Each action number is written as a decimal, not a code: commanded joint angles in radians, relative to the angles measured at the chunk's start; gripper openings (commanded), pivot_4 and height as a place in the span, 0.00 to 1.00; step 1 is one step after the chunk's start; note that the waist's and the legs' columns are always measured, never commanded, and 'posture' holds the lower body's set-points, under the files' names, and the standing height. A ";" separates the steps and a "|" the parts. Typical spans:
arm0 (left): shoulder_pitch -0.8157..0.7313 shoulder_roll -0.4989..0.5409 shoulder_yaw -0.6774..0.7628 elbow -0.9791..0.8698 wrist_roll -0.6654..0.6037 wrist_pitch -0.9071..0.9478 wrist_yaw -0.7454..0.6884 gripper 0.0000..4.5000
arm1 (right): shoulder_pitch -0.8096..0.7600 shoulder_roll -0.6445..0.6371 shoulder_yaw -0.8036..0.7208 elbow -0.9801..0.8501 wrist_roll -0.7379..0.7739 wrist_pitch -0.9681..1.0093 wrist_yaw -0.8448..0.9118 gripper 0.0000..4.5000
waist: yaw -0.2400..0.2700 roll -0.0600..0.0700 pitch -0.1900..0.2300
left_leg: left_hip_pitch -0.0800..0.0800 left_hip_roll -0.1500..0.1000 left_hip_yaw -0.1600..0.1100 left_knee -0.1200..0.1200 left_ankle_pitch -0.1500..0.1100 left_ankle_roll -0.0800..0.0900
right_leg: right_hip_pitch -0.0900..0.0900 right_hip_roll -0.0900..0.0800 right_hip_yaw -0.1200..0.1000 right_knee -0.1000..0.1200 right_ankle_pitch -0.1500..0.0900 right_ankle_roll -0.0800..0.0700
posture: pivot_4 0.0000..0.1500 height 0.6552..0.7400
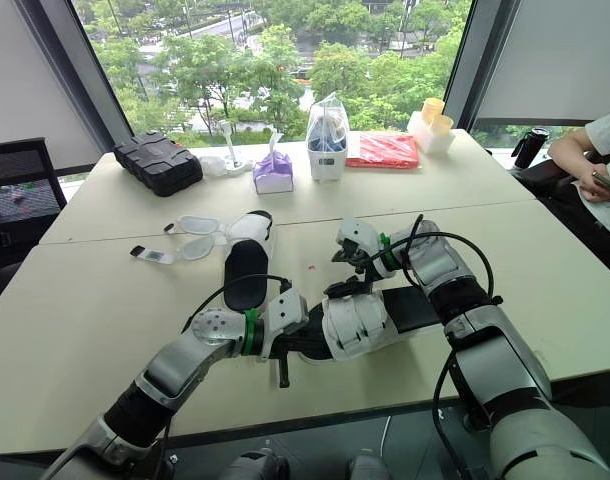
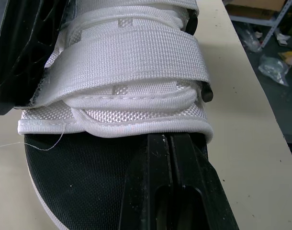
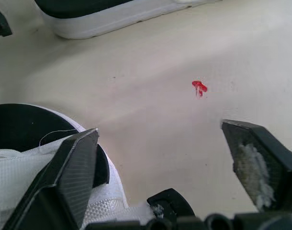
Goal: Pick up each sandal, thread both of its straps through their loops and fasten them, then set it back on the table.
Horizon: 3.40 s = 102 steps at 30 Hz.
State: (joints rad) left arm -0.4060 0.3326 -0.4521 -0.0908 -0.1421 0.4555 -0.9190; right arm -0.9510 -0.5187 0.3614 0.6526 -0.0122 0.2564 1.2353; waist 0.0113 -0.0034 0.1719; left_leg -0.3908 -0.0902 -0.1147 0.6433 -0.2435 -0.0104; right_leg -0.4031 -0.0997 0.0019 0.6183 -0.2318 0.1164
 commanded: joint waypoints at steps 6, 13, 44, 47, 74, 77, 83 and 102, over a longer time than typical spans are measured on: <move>0.024 0.000 -0.023 0.035 0.016 0.029 0.014 0.00 | -0.053 -0.043 -0.175 -0.222 0.080 0.172 -0.078 0.99 | 0.002 0.001 0.001 | -0.002 0.000 0.000 0.000 0.000 0.000 | -0.003 0.000 0.001 0.000 0.000 0.000 | 1.00 1.00; 0.027 -0.013 0.021 0.045 0.032 -0.053 0.059 0.00 | 0.132 -0.186 -0.204 -0.552 0.022 0.128 -0.147 0.99 | 0.006 0.001 0.001 | -0.002 0.000 -0.001 0.000 0.000 0.000 | -0.001 -0.001 0.000 -0.003 0.000 0.000 | 1.00 1.00; 0.059 0.227 0.384 -0.232 -0.287 0.113 0.017 0.00 | 0.406 -0.460 -0.193 -0.345 -0.396 -1.246 -0.536 0.99 | -0.023 0.004 0.009 | -0.003 0.001 0.005 -0.003 0.000 0.000 | -0.005 0.001 0.005 -0.003 -0.002 -0.002 | 1.00 1.00; 0.053 0.237 0.396 -0.194 -0.289 0.110 0.016 0.00 | 0.378 -0.429 -0.172 -0.295 -0.529 -1.420 -0.653 0.99 | -0.025 0.004 0.009 | -0.002 0.001 0.006 -0.004 0.000 0.000 | -0.005 0.001 0.007 -0.003 -0.002 -0.002 | 1.00 1.00; 0.034 0.231 0.378 -0.156 -0.271 0.081 0.046 0.00 | 0.086 -0.326 0.064 -0.181 -1.268 -1.637 -1.416 0.00 | -0.027 0.003 0.009 | 0.000 0.001 0.011 -0.013 0.008 -0.011 | -0.013 0.003 0.015 0.004 -0.002 -0.002 | 1.00 1.00; 0.044 0.231 0.381 -0.165 -0.272 0.083 0.056 0.00 | 0.061 -0.319 0.049 -0.127 -1.203 -1.575 -1.423 0.00 | -0.028 0.003 0.009 | 0.000 0.001 0.011 -0.012 0.008 -0.011 | -0.014 0.003 0.016 0.006 -0.002 -0.003 | 1.00 1.00; 0.061 0.221 0.397 -0.160 -0.265 0.069 0.094 0.00 | -0.057 -0.284 -0.025 0.039 -0.917 -1.362 -1.229 0.00 | -0.037 0.002 0.010 | 0.000 0.002 0.015 -0.013 0.007 -0.009 | -0.016 0.003 0.020 0.008 -0.002 -0.003 | 1.00 1.00; 0.031 0.190 0.366 -0.071 -0.189 -0.024 0.133 0.00 | -0.296 -0.039 0.032 0.651 -0.841 -0.418 -1.267 0.00 | -0.058 0.001 0.010 | -0.001 0.002 0.024 -0.015 0.008 -0.010 | -0.023 0.003 0.025 0.010 0.000 -0.001 | 1.00 1.00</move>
State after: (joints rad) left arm -0.3652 0.5158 -0.0915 -0.1575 -0.3488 0.4619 -0.7848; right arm -1.1809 -0.5576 0.3872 1.3198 -0.8608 -0.1794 0.0106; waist -0.0465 -0.0022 0.1820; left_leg -0.3922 -0.0879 -0.0900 0.6286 -0.2360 -0.0203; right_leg -0.4262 -0.0969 0.0270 0.6288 -0.2321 0.1157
